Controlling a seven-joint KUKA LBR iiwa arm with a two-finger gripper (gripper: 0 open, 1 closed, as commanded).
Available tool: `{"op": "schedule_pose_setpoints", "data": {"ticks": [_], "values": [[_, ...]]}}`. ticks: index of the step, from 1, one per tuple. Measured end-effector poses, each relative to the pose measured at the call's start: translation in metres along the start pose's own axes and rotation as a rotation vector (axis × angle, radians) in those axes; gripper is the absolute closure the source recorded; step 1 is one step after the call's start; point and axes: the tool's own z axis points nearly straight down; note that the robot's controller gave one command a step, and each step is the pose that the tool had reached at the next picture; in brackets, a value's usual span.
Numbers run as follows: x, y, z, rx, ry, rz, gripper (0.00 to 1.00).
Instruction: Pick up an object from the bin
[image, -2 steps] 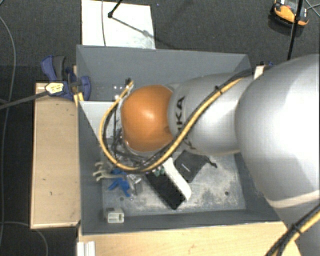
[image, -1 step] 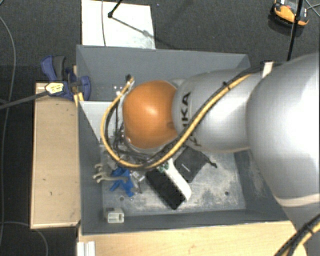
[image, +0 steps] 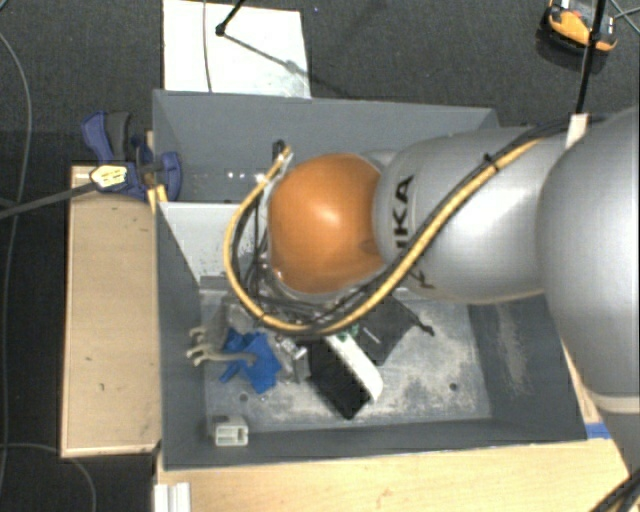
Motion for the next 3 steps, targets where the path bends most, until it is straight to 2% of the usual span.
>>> {"op": "schedule_pose_setpoints", "data": {"ticks": [1,2,3], "values": [[-0.012,0.000,-0.037,-0.003,0.014,-0.001,0.00],[-0.016,0.006,-0.026,0.003,-0.010,-0.057,0.00],[-0.011,0.011,-0.002,-0.001,0.003,-0.095,0.00]]}}
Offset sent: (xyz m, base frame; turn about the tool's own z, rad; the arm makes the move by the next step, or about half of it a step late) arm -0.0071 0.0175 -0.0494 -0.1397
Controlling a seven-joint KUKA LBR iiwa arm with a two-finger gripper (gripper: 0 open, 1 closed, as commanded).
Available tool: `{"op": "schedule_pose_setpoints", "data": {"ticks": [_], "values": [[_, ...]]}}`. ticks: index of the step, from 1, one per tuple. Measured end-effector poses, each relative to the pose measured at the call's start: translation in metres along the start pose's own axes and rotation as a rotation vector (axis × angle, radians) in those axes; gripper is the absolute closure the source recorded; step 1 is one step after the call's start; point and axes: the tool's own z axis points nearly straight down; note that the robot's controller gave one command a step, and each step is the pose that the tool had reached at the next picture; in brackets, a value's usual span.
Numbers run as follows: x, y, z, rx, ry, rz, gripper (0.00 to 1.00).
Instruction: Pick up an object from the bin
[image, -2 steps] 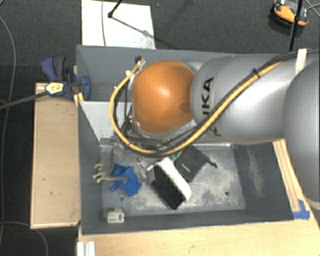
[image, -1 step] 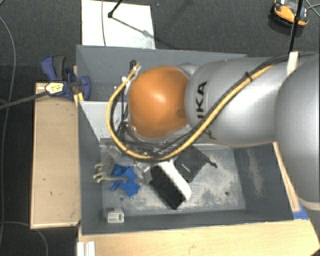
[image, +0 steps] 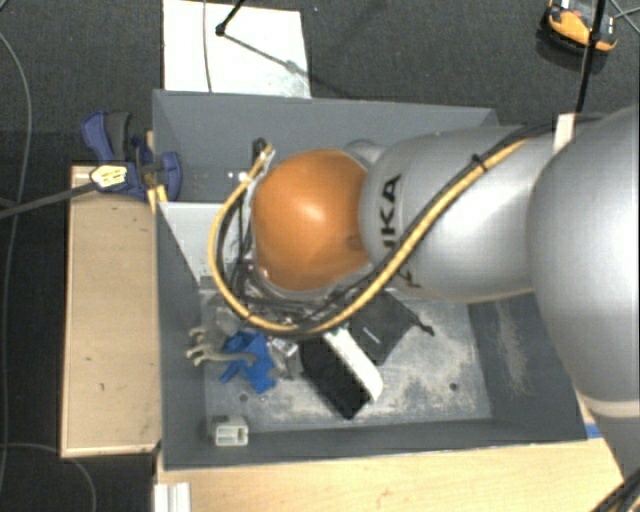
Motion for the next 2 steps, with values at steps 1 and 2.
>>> {"op": "schedule_pose_setpoints", "data": {"ticks": [1,2], "values": [[-0.005,-0.003,0.012,0.001,-0.001,-0.149,0.00],[0.001,-0.008,0.044,0.003,-0.009,0.021,0.00]]}}
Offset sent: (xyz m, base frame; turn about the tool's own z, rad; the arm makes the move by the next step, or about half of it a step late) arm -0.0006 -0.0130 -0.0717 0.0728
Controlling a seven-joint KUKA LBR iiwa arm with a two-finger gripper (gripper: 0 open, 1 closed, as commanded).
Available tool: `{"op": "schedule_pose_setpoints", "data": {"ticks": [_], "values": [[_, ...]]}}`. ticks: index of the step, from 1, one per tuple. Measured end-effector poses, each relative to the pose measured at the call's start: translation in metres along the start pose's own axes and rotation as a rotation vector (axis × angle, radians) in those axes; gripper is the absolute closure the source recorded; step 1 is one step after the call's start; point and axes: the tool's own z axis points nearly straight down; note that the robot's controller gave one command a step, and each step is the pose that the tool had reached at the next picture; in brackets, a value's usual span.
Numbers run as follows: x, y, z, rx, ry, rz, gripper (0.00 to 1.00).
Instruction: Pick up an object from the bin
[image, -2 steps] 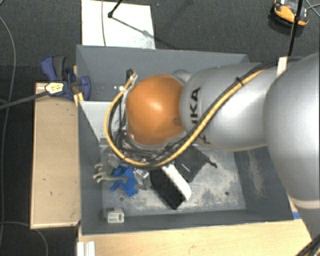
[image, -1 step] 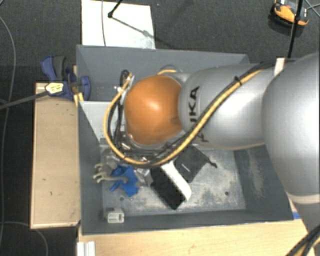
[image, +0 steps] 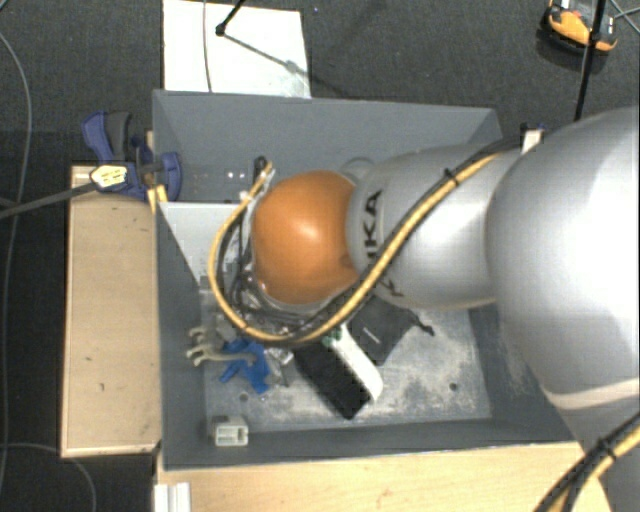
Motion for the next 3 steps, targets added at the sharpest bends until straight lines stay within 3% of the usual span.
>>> {"op": "schedule_pose_setpoints", "data": {"ticks": [1,2,3], "values": [[0.002,-0.001,0.017,-0.002,0.006,0.051,0.00],[0.021,0.007,0.031,0.008,-0.011,0.096,1.00],[0.021,0.007,0.031,0.008,-0.011,0.097,1.00]]}}
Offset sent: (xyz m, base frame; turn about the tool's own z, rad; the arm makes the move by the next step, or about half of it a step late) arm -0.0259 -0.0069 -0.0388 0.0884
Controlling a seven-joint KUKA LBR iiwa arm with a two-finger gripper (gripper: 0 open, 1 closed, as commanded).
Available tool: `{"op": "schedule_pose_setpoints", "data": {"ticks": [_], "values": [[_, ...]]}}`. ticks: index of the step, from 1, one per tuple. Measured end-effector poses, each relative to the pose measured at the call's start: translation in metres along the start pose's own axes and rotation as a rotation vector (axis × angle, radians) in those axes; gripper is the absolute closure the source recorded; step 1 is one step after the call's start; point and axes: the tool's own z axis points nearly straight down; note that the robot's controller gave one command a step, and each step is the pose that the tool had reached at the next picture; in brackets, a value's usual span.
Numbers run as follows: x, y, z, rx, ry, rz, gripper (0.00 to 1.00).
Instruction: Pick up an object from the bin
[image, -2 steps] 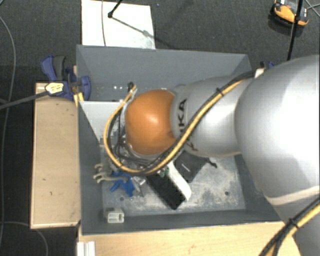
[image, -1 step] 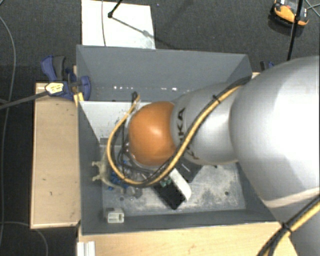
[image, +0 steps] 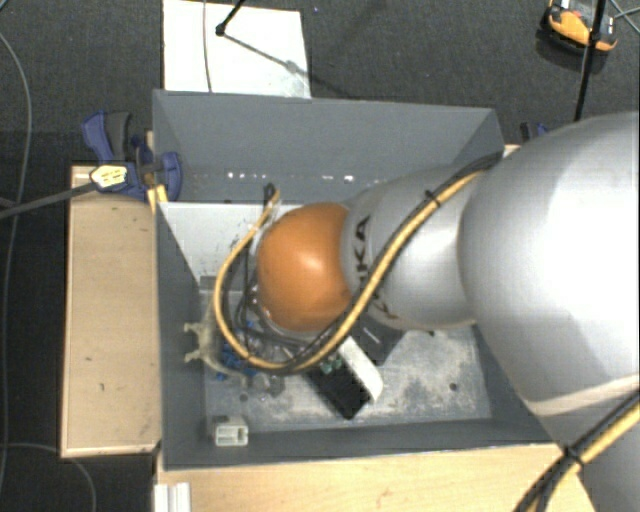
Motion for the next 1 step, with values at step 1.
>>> {"op": "schedule_pose_setpoints", "data": {"ticks": [1], "values": [[-0.0035,0.0053,-0.0089,-0.001,0.005,-0.160,1.00]]}}
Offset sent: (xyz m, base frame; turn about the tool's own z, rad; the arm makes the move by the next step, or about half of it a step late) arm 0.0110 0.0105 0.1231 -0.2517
